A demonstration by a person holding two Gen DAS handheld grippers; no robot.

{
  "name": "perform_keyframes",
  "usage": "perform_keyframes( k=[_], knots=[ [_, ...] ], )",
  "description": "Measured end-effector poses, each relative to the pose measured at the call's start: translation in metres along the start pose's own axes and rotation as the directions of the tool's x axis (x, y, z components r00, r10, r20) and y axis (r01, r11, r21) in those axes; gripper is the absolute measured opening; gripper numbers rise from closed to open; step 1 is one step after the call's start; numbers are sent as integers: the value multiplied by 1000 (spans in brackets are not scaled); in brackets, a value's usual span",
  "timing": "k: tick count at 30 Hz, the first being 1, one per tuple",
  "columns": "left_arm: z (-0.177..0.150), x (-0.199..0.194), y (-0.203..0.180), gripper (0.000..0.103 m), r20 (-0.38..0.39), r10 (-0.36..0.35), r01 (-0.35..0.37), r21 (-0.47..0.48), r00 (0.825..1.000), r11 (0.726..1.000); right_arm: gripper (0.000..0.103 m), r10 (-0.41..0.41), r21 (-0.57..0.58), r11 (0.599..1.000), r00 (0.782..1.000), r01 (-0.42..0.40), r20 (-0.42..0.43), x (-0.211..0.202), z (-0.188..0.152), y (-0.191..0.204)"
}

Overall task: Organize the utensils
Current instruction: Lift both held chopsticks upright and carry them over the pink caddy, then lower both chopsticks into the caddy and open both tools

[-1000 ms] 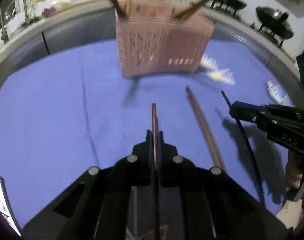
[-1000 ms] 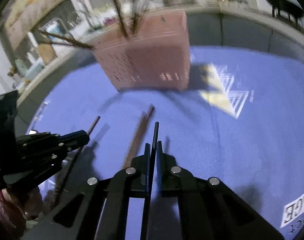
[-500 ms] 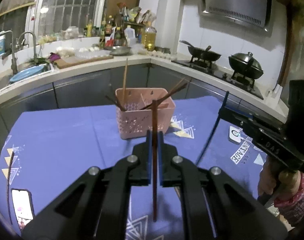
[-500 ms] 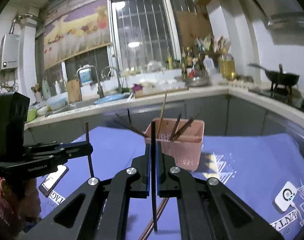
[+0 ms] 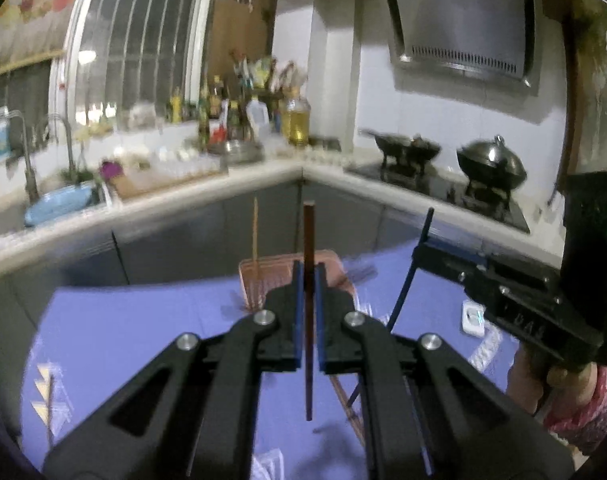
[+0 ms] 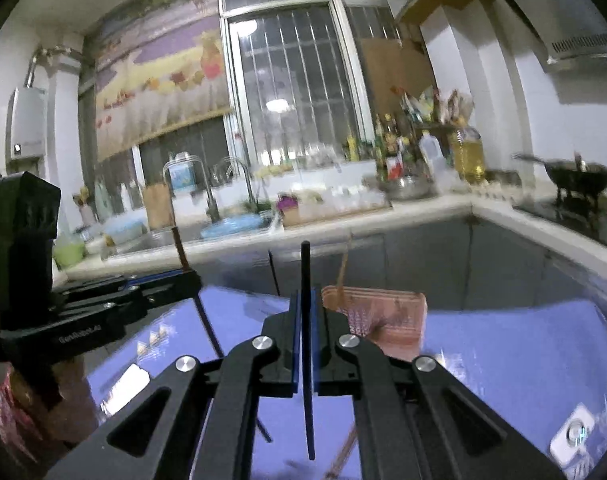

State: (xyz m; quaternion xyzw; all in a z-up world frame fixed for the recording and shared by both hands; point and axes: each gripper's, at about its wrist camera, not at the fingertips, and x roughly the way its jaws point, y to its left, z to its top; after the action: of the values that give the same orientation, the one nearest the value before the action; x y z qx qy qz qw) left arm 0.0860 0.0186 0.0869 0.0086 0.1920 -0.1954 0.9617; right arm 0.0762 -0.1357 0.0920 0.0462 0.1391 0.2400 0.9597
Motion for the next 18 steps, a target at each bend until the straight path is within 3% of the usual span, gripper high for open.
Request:
perform_keyframes(
  k=[5,8,12,18],
  knots=[
    [59,28,5,4,76,98,-100,22,992,995,5,-40,-24,999,992,43,117,29,53,-3],
    [79,56,13,4,101,143,-144,2,985,990,5,-86,-39,995,983,93,164,51,61,-8],
    [82,92,22,4,95,167,-165,-22,981,986,5,-127,-58,989,978,139,167,82,48,-20],
    [63,132,30,4,33,153,-152,-43,988,988,5,-134,-28,990,985,138,112,106,24,-41]
  ],
)
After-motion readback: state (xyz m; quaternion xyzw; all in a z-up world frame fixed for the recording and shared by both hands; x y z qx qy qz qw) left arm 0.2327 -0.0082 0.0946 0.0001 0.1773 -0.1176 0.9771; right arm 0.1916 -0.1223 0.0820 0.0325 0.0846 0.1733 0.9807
